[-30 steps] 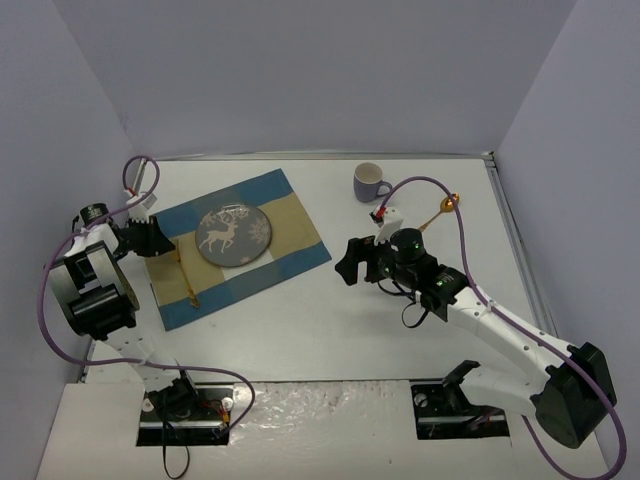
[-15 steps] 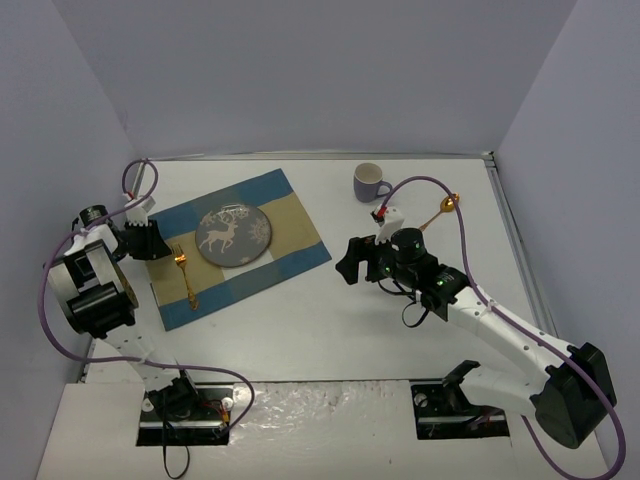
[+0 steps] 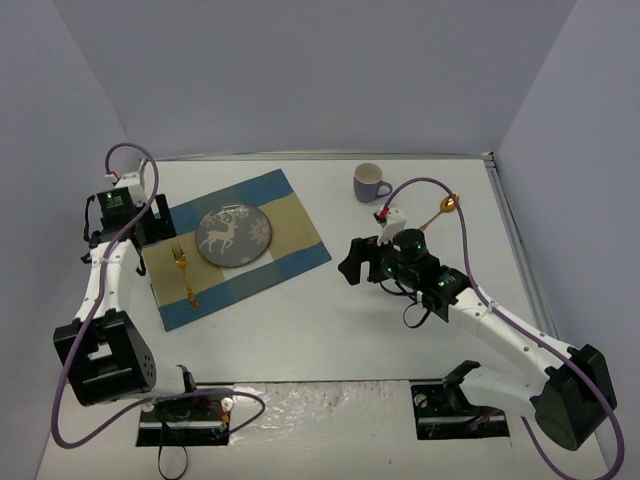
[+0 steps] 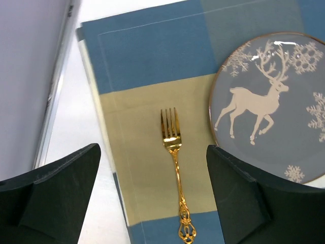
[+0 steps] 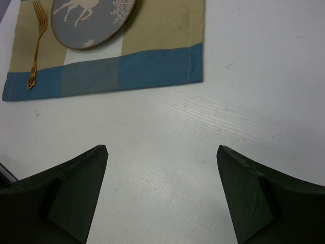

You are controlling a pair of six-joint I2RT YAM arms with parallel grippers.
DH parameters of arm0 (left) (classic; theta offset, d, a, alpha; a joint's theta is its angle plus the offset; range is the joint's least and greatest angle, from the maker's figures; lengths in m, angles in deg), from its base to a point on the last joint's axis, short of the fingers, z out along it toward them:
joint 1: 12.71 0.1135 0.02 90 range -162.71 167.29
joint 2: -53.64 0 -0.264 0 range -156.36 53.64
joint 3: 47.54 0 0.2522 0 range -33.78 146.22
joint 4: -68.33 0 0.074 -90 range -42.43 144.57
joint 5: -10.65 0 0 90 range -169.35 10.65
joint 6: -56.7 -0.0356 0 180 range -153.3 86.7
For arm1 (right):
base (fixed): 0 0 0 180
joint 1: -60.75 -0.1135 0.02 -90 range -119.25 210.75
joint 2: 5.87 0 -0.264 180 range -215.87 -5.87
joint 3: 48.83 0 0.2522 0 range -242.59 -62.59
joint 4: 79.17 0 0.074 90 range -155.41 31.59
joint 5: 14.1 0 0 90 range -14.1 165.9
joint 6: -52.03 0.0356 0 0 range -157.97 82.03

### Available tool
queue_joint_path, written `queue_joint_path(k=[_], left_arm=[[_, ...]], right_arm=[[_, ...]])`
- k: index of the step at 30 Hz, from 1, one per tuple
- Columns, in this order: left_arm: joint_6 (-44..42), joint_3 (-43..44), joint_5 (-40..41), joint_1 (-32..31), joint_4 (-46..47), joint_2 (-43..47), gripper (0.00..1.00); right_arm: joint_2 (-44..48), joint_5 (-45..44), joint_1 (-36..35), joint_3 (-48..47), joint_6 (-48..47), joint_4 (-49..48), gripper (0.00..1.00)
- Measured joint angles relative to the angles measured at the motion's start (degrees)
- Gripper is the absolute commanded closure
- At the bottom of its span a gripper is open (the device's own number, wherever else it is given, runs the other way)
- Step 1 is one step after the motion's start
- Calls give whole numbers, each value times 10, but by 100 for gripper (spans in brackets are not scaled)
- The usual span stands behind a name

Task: Set the dinner table for one person

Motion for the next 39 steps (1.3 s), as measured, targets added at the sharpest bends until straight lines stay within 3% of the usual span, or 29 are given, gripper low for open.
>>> queue_joint_path(k=[4, 6, 10, 23, 39], left_arm=[[70, -19, 86, -24, -30, 23, 17], [93, -37, 124, -34, -41, 20, 8], [124, -55, 162, -55, -65, -12, 4], [157, -35, 195, -89, -75, -142, 4], [154, 18, 224, -92, -84, -206, 8]], right_arm=[[11, 0, 2, 6, 0, 0, 14], [19, 0, 2, 9, 0, 0, 14], [31, 0, 3, 14, 0, 0, 14], [67, -3, 9, 31, 1, 8, 9], [78, -7, 14, 37, 1, 17, 8]])
